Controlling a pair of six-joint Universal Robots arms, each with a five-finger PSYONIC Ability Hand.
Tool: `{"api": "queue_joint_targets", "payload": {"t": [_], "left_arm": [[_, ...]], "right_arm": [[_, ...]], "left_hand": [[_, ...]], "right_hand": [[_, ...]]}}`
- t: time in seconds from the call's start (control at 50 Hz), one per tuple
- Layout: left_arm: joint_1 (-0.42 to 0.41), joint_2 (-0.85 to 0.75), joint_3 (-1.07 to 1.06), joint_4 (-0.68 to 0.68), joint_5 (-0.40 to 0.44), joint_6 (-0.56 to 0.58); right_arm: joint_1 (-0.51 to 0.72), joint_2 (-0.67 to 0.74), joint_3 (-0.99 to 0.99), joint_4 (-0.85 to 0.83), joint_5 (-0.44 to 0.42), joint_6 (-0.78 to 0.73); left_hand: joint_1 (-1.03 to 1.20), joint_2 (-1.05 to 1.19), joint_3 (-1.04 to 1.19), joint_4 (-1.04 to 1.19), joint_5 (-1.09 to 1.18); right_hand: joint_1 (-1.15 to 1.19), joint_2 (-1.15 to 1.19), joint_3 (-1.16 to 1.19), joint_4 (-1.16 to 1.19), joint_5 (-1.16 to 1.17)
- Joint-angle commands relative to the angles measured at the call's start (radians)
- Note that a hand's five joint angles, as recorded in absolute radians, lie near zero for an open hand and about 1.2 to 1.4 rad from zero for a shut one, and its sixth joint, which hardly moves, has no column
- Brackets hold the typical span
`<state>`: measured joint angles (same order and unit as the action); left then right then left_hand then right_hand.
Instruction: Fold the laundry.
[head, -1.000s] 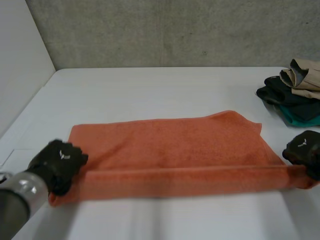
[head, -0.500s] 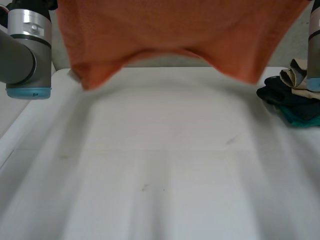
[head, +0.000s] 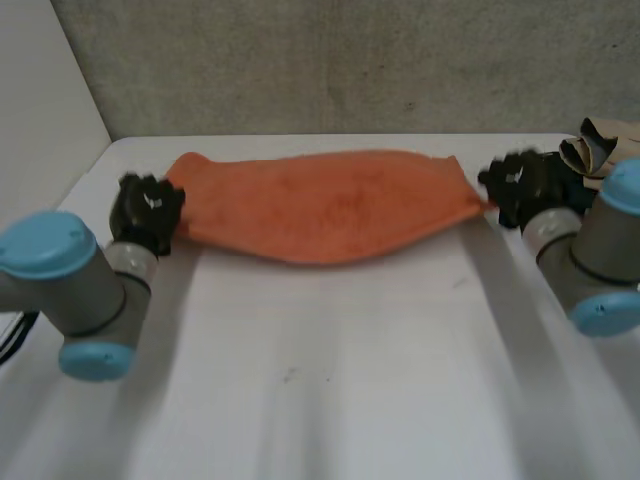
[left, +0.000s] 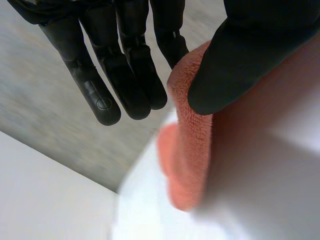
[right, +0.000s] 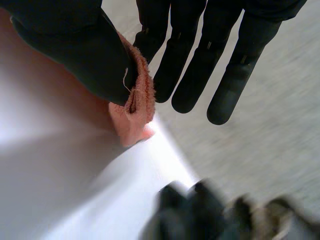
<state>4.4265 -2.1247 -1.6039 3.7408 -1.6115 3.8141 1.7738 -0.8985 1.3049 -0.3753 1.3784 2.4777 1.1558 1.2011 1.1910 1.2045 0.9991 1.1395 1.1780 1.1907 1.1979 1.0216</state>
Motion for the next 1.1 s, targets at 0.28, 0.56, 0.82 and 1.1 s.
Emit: {"api": "queue_joint_targets", "payload": {"t": [0.28,0.56,0.82,1.1], "left_arm": [[-0.004,0.267,-0.364,-0.240,-0.004,0.065],[0.214,0.261,-0.168,-0.342,0.281,0.067],[0.347,0.143,-0.093,-0.357,0.593,0.076],[0.317,-0.047,0.150,-0.627,0.705,0.245]], "right_arm": [[-0.046,-0.169,0.326,0.207,-0.024,-0.143],[-0.059,-0.168,0.329,0.202,-0.039,-0.148],[-0.057,-0.160,0.332,0.200,-0.044,-0.149],[-0.056,-0.146,0.338,0.188,-0.042,-0.152]], "left_hand": [[-0.504,-0.549,-0.539,-0.553,-0.522],[-0.681,-0.726,-0.716,-0.730,-0.699],[-0.652,-0.697,-0.687,-0.700,-0.670],[-0.578,-0.624,-0.613,-0.627,-0.596]], "right_hand": [[0.257,0.218,0.206,0.198,0.200],[0.257,0.218,0.206,0.198,0.200],[0.257,0.218,0.206,0.198,0.200],[0.257,0.218,0.206,0.198,0.200]]}}
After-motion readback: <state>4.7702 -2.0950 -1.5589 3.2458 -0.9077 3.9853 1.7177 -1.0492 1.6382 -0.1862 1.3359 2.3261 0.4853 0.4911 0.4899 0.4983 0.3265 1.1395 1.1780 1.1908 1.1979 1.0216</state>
